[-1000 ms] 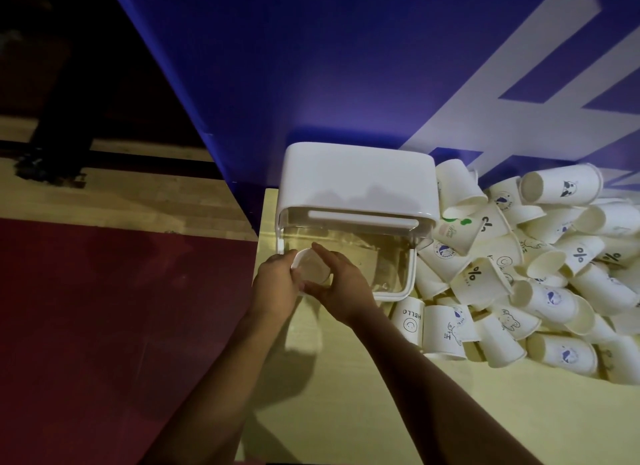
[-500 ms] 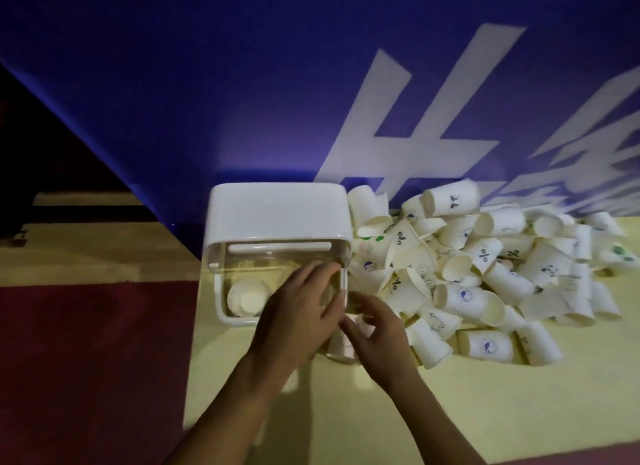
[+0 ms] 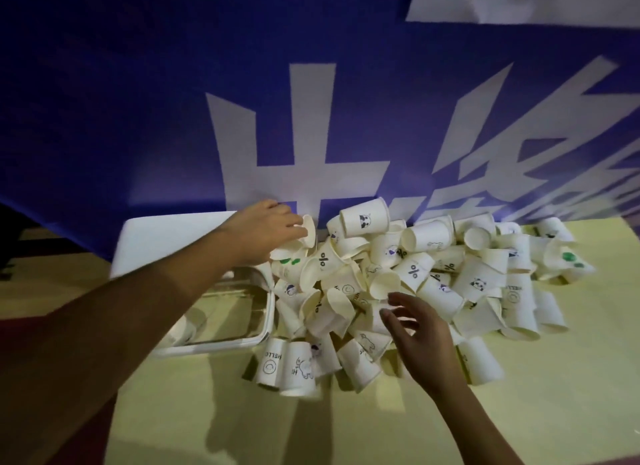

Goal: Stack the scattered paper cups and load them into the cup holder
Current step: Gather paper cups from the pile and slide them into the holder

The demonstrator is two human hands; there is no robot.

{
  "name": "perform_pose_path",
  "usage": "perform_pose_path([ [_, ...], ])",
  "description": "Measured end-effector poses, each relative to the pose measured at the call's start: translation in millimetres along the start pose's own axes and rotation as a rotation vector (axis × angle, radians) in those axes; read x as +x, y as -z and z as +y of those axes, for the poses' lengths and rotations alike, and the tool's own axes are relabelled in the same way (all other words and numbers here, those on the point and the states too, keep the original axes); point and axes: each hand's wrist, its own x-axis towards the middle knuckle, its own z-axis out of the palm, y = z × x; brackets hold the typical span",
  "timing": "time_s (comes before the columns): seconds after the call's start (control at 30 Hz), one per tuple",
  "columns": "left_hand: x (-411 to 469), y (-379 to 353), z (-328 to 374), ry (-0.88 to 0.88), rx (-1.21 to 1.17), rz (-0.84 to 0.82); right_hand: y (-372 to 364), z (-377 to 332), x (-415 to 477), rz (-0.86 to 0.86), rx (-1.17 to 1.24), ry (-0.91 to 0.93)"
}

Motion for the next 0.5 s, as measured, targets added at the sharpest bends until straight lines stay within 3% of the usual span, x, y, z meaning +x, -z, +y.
perform_pose_path([
  [0.23, 17.2, 5.4, -2.9, -0.205, 0.170, -0.122, 23.2, 0.1, 72.3, -0.040, -0.011, 0.063],
  [0.4, 21.0, 18.9, -7.4, -0.110, 0.125, -0.323, 13.8, -22.3, 133.4, -0.055, 0.053, -0.019],
  [0.5, 17.0, 21.7, -9.9, -0.078, 0.046, -0.324, 5.7, -32.7, 157.9, -0.080, 0.197, -0.133],
])
